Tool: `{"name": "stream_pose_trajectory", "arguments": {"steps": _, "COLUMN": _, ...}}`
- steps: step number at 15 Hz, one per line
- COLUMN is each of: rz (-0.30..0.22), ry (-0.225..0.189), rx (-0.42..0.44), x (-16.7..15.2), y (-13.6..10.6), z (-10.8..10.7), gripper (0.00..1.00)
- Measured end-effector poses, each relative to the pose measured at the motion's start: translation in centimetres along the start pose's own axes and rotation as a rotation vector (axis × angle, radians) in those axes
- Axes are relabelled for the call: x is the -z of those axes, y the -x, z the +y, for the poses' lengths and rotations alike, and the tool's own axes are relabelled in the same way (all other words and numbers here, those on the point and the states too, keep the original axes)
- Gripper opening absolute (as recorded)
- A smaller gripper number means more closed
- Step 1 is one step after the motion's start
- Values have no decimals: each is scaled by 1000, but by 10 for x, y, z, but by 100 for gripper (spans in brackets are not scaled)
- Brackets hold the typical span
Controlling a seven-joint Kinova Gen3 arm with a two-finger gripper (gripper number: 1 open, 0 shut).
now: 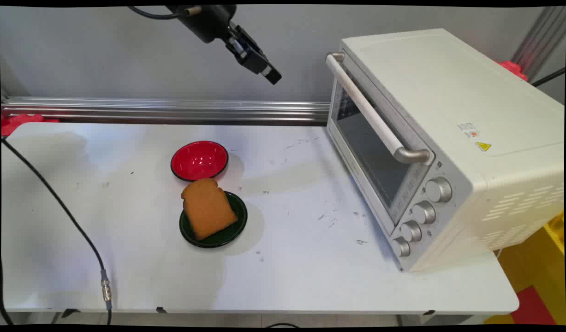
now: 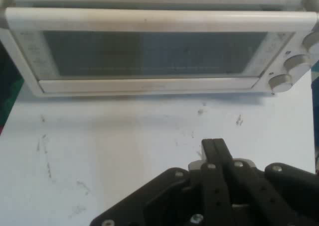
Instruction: Open the oven
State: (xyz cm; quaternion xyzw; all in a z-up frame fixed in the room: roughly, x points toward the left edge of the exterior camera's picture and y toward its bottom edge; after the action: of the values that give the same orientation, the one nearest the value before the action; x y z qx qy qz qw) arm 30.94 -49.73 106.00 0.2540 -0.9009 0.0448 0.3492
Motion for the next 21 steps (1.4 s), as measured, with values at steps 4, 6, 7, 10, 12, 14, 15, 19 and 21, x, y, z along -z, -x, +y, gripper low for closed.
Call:
{"name": "stream_pose_trajectory", "arguments": {"steps": 4, "rz": -11, "ry": 13, "rx": -11, "x": -14, "y": -26, "z": -3, "gripper": 0}}
{"name": "stream_pose_trajectory", "arguments": {"steps": 6, "rz": -9, "ry": 11, "rx": -17, "x": -21, "y": -40, "z": -4, "gripper": 0}}
{"name": "stream_pose_trajectory", "arguments": {"steps": 7, "rz": -8, "ry": 8, "rx": -21, "x": -26, "y": -49, "z": -5, "gripper": 0}}
{"name": "stream_pose_trajectory", "arguments": {"steps": 10, "rz": -7, "ry": -5, "rx": -31, "x": -42, "y": -77, "z": -8, "gripper": 0}}
{"name": "stream_pose_trajectory", "arguments": {"steps": 12, "rz": -8, "ry": -8, "rx": -34, "x": -49, "y": -88, "z": -8, "gripper": 0}}
{"name": "stream_pose_trajectory", "arguments": {"steps": 14, "rz": -11, "ry": -7, "rx": -36, "x": -56, "y": -97, "z": -8, "gripper": 0}}
{"name": "stream_pose_trajectory", "arguments": {"steps": 15, "rz": -14, "ry": -5, "rx": -37, "x": -61, "y": -102, "z": -8, "gripper": 0}}
{"name": "stream_pose_trajectory", "arguments": {"steps": 19, "rz": -22, "ry": 9, "rx": -39, "x": -83, "y": -115, "z": -6, "gripper": 0}}
{"name": "stream_pose_trajectory", "arguments": {"steps": 21, "rz": -26, "ry": 14, "rx": -41, "x": -91, "y": -117, "z": -6, "gripper": 0}}
